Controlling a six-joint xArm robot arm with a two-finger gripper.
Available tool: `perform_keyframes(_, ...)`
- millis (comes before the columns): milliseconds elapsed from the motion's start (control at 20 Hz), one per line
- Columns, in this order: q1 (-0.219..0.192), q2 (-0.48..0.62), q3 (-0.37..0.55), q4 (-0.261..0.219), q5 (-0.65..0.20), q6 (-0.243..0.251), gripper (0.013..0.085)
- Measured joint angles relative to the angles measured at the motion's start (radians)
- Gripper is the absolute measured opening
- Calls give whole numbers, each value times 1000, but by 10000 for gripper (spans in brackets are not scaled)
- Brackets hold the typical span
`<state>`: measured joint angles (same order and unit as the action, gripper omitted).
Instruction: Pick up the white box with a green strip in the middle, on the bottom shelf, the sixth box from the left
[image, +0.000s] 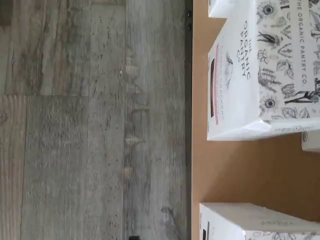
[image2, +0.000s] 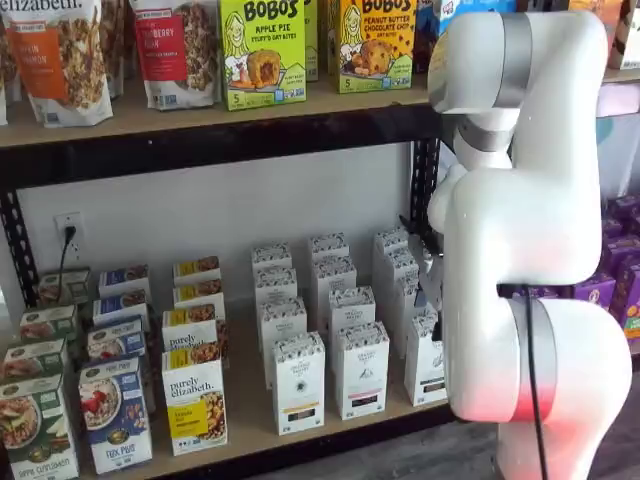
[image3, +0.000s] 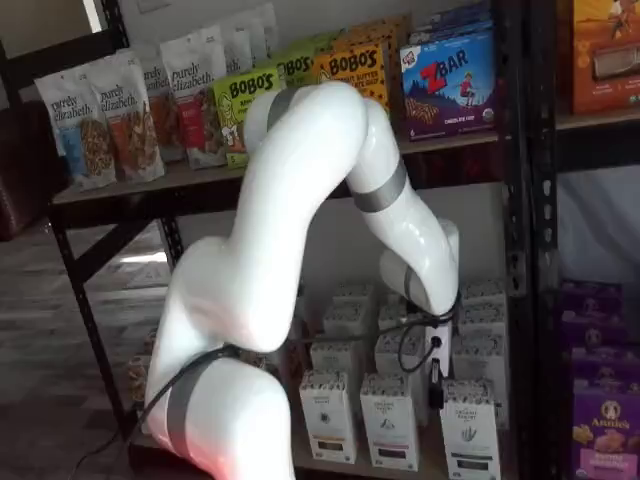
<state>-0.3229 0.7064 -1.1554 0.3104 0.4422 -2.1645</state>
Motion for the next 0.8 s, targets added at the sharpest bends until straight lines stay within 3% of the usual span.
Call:
perform_keyframes(150, -3, 26, -42, -62, 18, 54, 850)
perform_keyframes(250, -5, 47, -74, -73, 33, 63, 850)
perform_keyframes(800, -11, 160, -192, -67, 18, 52, 850)
